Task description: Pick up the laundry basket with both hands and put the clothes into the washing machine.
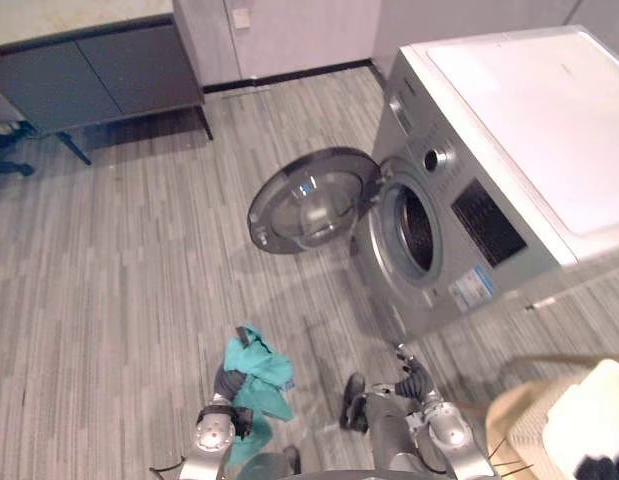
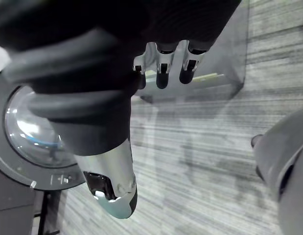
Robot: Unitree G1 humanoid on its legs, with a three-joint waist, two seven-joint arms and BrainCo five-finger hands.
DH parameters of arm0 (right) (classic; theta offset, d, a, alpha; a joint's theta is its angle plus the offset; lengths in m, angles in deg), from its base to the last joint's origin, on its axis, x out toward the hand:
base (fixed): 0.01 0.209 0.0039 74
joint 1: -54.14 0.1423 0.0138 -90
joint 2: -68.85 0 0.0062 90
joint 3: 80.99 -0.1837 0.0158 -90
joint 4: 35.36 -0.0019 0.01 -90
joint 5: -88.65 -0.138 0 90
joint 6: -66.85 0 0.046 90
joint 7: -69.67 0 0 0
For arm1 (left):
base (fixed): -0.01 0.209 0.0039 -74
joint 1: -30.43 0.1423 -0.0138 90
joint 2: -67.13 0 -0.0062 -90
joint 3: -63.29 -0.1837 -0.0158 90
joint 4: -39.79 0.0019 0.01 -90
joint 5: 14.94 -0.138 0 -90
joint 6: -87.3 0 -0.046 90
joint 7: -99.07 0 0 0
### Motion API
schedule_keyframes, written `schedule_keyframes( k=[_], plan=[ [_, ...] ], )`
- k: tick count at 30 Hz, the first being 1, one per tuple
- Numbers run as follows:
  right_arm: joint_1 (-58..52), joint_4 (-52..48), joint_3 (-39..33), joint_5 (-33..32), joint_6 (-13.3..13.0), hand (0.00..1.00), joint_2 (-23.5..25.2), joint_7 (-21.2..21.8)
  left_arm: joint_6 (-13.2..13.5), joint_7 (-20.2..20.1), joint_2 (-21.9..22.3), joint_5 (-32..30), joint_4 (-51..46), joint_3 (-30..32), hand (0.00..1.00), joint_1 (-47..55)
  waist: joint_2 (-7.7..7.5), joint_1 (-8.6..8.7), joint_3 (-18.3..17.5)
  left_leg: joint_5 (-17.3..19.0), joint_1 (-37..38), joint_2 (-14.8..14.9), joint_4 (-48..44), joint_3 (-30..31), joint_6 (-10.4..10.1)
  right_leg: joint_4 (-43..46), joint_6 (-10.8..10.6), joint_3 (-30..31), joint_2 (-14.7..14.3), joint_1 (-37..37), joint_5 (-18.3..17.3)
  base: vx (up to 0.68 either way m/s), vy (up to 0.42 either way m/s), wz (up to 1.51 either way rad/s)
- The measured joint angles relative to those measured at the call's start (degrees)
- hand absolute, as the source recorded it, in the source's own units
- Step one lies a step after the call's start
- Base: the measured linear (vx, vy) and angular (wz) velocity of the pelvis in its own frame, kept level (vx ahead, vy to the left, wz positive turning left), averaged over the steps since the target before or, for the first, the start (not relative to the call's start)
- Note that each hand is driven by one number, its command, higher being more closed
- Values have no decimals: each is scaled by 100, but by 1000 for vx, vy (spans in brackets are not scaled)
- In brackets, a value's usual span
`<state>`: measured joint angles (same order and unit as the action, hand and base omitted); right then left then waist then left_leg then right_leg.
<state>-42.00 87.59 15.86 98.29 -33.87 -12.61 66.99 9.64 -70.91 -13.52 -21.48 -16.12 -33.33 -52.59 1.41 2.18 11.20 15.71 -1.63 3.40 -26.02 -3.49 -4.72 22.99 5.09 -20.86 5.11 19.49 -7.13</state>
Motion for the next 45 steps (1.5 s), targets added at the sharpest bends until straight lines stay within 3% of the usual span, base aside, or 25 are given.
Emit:
schedule_keyframes(
  k=[1, 3, 5, 8, 10, 11, 12, 13, 14, 15, 17, 21, 23, 24, 25, 27, 28, 31, 33, 35, 36, 38, 39, 41, 45],
  plan=[
    [53, -21, 32, -5, 0, 0, 28, -11, -2, -11, 82, -22, 1, 3, 100, 78, 125, -13, 12, -461, -503, 403, -1619, -328, -253, -344, 99, 39, -340, -509, -74, 536, -157, -45],
    [95, -21, 106, -13, -7, 0, 57, -64, -5, -19, 134, -32, 13, -5, 100, 134, 97, -149, 31, -331, -849, 914, -2933, -649, -79, -736, 185, 389, -672, -1131, -127, 599, -141, -94],
    [124, -4, 83, -12, -7, 0, 97, -109, -4, -51, 168, -38, 16, -19, 100, 113, -24, -220, 39, -186, -1119, 1063, -3239, -912, 151, -1078, 186, 735, -716, -1630, -128, 496, -65, -90],
    [156, 120, -40, -13, -4, 0, 69, -119, 2, -124, 203, -87, 16, -58, 100, 38, -69, -223, 64, -91, -1506, 998, -2305, -859, 221, -1296, 178, 1231, -633, -2075, -123, 422, 85, -77],
    [203, 229, -157, -12, 3, 0, 128, -163, 2, -125, 206, -89, 17, -79, 100, 37, -118, -260, 114, -74, -1685, 735, -1432, -400, 160, -1295, 166, 1515, -513, -2251, -130, 347, 202, -91],
    [197, 245, -189, -12, 1, 0, 156, -221, 3, -119, 209, -91, 16, -126, 100, 24, -170, -298, 145, -215, -1743, 438, -488, 176, -48, -1293, 91, 1752, -411, -2339, -155, 322, 280, -112],
    [182, 253, -186, -7, -6, 0, 138, -231, 3, -118, 210, -99, 18, -202, 100, 66, -94, -313, 122, -569, -1687, 321, 371, 720, -231, -1275, -102, 1949, -403, -2362, -203, 383, 355, -126],
    [183, 254, -184, -1, -8, 0, 118, -236, 4, -115, 230, -103, 18, -233, 100, 95, -5, -334, 118, -936, -1651, 353, 760, 978, -281, -1265, -273, 2053, -436, -2385, -276, 310, 382, -152],
    [189, 213, -181, 1, -16, 0, -49, -242, 1, -115, 362, -102, 35, -273, 100, 169, 341, -348, 90, -1740, -1621, 553, 968, 1341, -379, -1261, -726, 2296, -613, -2455, -605, 264, 423, -130],
    [287, 364, -190, -1, 14, 0, 114, -262, -36, -121, 305, -105, 293, -296, 100, -67, 117, -296, 172, -1471, -1696, 380, 522, 1112, -312, -1180, -854, 2443, -348, -2458, -816, 236, 398, -121],
    [188, 361, -168, 19, 0, 0, 215, -236, -72, -115, 229, -144, 317, -304, 100, -248, -27, -302, 127, -1172, -1579, 242, 558, 733, -69, -1003, -948, 2650, -66, -2266, -782, 137, 314, -84],
    [173, 345, -133, 20, 1, 0, 261, -238, -70, -116, 29, -210, 246, -398, 100, -270, -57, -295, 107, -721, -1304, 233, 448, -170, 136, -814, -1235, 3252, 242, -1971, -608, 75, 262, -108],
    [223, 346, -112, 20, 6, 0, 263, -239, -73, -113, -21, -209, 235, -391, 100, -270, -100, -297, 96, -638, -1204, 321, 506, -585, 169, -679, -1363, 3208, 296, -1703, -497, 45, 143, -118],
    [256, 347, -71, 20, 6, 0, 258, -247, -78, -114, -45, -208, 229, -384, 100, -267, -108, -294, 87, -639, -1132, 393, 597, -801, 177, -569, -1360, 2800, 334, -1523, -399, 46, 71, -133],
    [305, 414, 27, 20, 8, 0, 244, -260, -87, -108, -49, -206, 106, -351, 100, -206, -141, -296, 70, -632, -960, 488, 773, -1161, 180, -428, -1190, 1659, 490, -1309, -266, 78, 54, -129],
    [296, 424, 95, 24, 8, 0, 240, -264, -83, -112, -56, -202, -55, -275, 100, -138, -150, -260, 55, -603, -802, 537, 809, -1442, 229, -387, -1139, 613, 677, -1334, -239, 122, 47, -100],
    [203, 427, 90, 25, 9, 0, 223, -263, -84, -111, -39, -197, -55, -262, 100, -160, -149, -215, 56, -518, -752, 557, 693, -1578, 226, -431, -1136, 751, 643, -1333, -267, 124, 42, -69],
    [125, 441, 124, 27, 9, 0, 217, -244, -85, -113, -25, -194, -62, -167, 100, -186, -121, -149, 73, -347, -803, 853, 92, -1705, 135, -419, -1126, 826, 536, -1351, -416, 88, -57, -54],
    [123, 453, 160, 10, 5, 0, 90, -287, -90, -100, -25, -35, -73, -21, 100, -228, 37, -138, 176, -347, -1091, 1212, -1091, -1303, 133, -411, -1103, 882, 301, -1536, -500, 68, -122, -73],
    [132, 446, 115, -7, 5, 0, -87, -378, -90, 24, 30, 60, -81, 20, 100, -292, 158, -134, 244, -441, -1230, 1266, -1617, -851, 172, -267, -1006, 1180, 202, -1526, -589, 45, -38, -66],
    [196, 449, 92, -6, 4, 0, -87, -390, -89, 46, 35, 92, -89, 15, 100, -356, 108, -139, 324, -389, -1415, 1241, -1737, -715, 151, -221, -984, 1265, 217, -1483, -605, 16, 61, -64],
    [302, 457, -27, -7, 5, 0, -201, -484, -83, 148, 74, 163, -184, 7, 100, -508, 158, -122, 367, -325, -1466, 1030, -981, -444, 77, 165, -982, 1502, 188, -982, -618, -29, 78, -74],
    [499, 457, -119, -5, 3, 0, -288, -518, -82, 262, 1, 202, -250, 20, 100, -691, 141, -105, 553, -260, -1433, 1010, -772, -482, -147, 630, -1028, 1695, 189, -556, -751, -58, 44, -69],
    [776, 441, -228, -37, 4, 0, -278, -608, -81, 420, -98, 282, -262, 94, 100, -1181, -74, 42, 1005, -219, -1662, 913, -957, -635, -142, 1270, -1065, 1812, 319, 6, -842, -174, 16, -44],
    [1189, 442, -309, -247, 19, 0, -319, -747, -80, 655, -86, 545, -264, 249, 100, -1817, -100, 98, 1315, 178, -2550, 992, -1822, -775, -22, 2210, -1086, 2052, 389, 1175, -921, -190, 46, -39]
  ],
)
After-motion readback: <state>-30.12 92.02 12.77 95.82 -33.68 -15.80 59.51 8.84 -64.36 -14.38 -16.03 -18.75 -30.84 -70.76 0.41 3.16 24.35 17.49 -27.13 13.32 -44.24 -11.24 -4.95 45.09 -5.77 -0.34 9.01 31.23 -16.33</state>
